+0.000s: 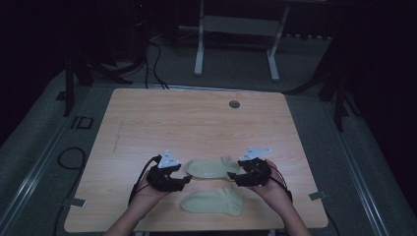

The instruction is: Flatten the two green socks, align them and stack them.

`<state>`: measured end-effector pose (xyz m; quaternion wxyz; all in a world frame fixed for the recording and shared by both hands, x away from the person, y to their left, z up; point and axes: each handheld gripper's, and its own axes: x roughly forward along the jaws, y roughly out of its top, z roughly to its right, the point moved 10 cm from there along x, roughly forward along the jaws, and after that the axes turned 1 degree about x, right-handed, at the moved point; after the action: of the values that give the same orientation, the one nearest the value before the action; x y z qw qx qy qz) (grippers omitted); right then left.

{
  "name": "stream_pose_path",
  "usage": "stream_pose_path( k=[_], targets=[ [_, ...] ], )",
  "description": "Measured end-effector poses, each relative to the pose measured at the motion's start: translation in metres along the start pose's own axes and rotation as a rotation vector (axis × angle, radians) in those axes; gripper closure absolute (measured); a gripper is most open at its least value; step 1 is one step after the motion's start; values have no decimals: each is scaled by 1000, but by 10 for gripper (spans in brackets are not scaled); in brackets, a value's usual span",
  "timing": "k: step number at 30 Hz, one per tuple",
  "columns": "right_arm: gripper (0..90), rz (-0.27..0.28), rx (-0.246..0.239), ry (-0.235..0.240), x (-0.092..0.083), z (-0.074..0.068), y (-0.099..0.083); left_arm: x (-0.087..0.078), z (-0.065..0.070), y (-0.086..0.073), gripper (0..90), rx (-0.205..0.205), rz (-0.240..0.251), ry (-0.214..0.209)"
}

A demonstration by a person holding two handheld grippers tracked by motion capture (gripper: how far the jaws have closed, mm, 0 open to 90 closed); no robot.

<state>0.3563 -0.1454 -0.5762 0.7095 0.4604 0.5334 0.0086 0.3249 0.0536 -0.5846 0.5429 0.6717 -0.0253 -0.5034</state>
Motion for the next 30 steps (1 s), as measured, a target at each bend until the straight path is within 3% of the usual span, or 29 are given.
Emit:
stream_pose_path(
  k=[7,11,17,25,30],
  targets=[
    [383,25,-4,30,-22,-14,-13,-14,17,-13,384,5,1,-44],
    [378,19,-7,21,-27,-18,-24,-13,25,-25,384,12,-31,-55],
    [464,-5,26,83,-22,-26,-41,-4,31,-41,384,-4,-73,-70],
    [586,-55,34,59,-12,-28,-62,8,31,-52,421,-7,-117,-60],
    [592,-96,36,63,-4,-30,-75,10,31,-59,508,-19,-128,-56]
  ],
)
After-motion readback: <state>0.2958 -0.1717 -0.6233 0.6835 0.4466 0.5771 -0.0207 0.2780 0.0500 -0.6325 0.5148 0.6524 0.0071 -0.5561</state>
